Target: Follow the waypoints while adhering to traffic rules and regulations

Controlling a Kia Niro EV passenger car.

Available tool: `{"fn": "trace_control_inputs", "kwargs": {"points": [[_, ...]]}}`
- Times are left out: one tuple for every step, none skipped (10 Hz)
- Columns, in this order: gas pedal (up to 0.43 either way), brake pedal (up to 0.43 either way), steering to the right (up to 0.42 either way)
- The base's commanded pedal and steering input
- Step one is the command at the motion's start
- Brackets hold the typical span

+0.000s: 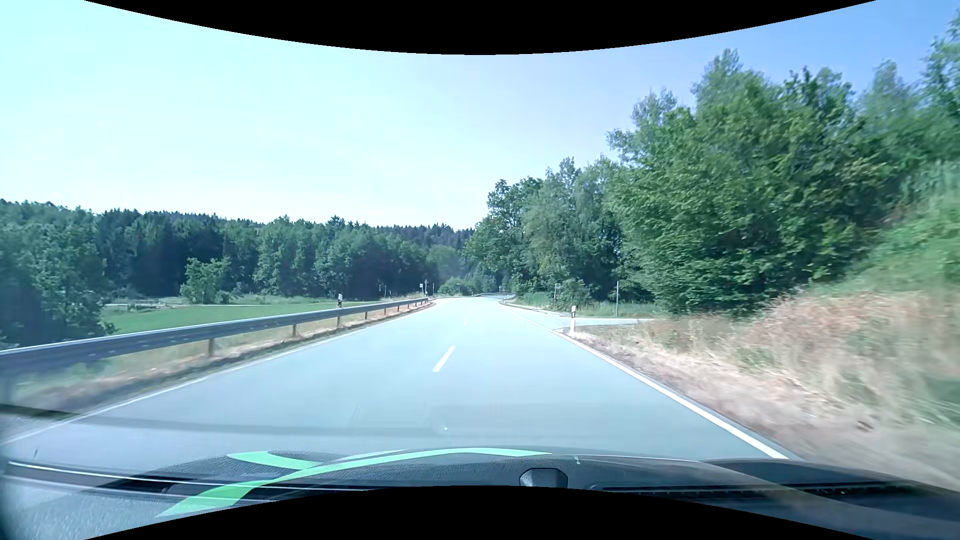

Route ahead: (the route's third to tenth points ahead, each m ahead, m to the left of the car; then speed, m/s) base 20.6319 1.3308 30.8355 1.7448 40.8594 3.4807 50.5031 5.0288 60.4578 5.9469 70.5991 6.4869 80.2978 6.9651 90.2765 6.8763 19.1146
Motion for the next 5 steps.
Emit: {"fn": "trace_control_inputs", "kwargs": {"points": [[0.197,0.0,-0.019],[0.197,0.0,-0.018],[0.197,0.0,-0.018],[0.169,0.0,-0.018],[0.11,0.0,-0.016]]}}
